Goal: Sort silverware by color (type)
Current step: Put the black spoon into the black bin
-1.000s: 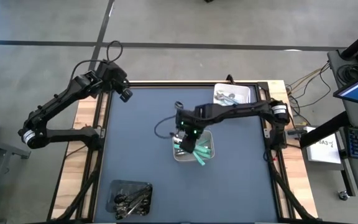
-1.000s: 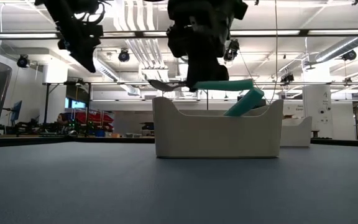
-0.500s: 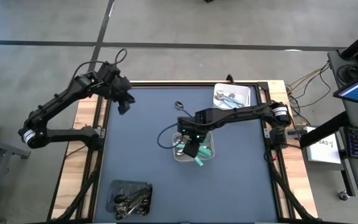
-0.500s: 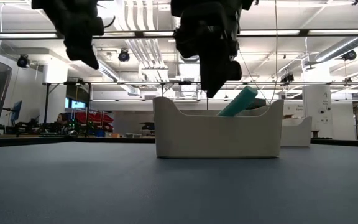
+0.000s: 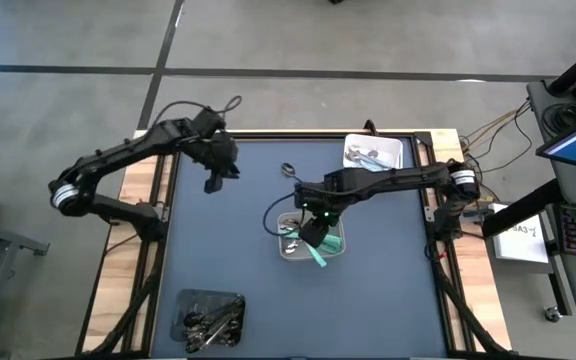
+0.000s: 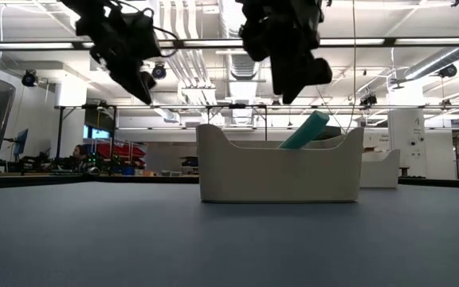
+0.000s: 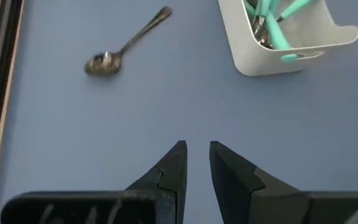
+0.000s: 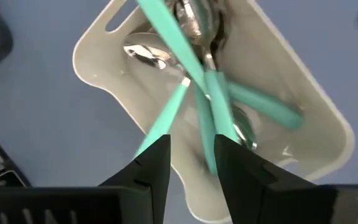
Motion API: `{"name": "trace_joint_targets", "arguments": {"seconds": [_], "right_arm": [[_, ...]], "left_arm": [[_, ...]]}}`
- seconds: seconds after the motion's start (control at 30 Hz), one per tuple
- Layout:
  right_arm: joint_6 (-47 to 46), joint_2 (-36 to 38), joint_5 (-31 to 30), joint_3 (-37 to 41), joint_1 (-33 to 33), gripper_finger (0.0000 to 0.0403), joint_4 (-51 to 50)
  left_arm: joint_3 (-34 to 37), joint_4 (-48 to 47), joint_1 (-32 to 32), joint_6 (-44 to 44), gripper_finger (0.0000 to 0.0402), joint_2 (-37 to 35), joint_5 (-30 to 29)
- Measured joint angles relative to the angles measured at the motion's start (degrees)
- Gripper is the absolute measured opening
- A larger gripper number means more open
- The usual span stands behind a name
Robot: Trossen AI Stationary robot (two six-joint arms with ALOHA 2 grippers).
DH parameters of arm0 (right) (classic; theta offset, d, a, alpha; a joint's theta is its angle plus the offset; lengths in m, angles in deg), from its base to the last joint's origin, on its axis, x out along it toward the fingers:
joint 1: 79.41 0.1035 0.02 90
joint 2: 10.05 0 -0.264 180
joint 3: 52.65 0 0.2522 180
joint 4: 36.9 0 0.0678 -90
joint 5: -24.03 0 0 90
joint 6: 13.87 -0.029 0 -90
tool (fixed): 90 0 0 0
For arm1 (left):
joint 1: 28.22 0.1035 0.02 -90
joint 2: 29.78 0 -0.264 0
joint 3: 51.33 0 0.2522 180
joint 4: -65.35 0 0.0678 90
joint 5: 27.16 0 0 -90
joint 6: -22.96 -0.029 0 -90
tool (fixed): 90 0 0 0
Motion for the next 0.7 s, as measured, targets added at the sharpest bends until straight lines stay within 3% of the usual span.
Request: {"name": "trace_joint_targets", "arguments": {"seconds": [0.37, 0.6, 0.7], "right_arm": [[-3.4, 7.1, -9.2, 0.0, -2.2, 0.0109, -7.6], [-4.4, 10.8, -12.9, 0.0, -4.8, 0.0109, -8.4], [-4.9, 11.6, -14.8, 0.0, -5.1, 0.0109, -9.8]], "left_arm": [[0.0, 28.4, -1.9, -3.8, 0.0053, 12.9, 0.0], [0.0, 37.2, -2.3, -2.9, 0.0053, 20.4, -0.1], [0.0, 41.3, -2.8, 2.5, 0.0053, 23.6, -0.4]]}}
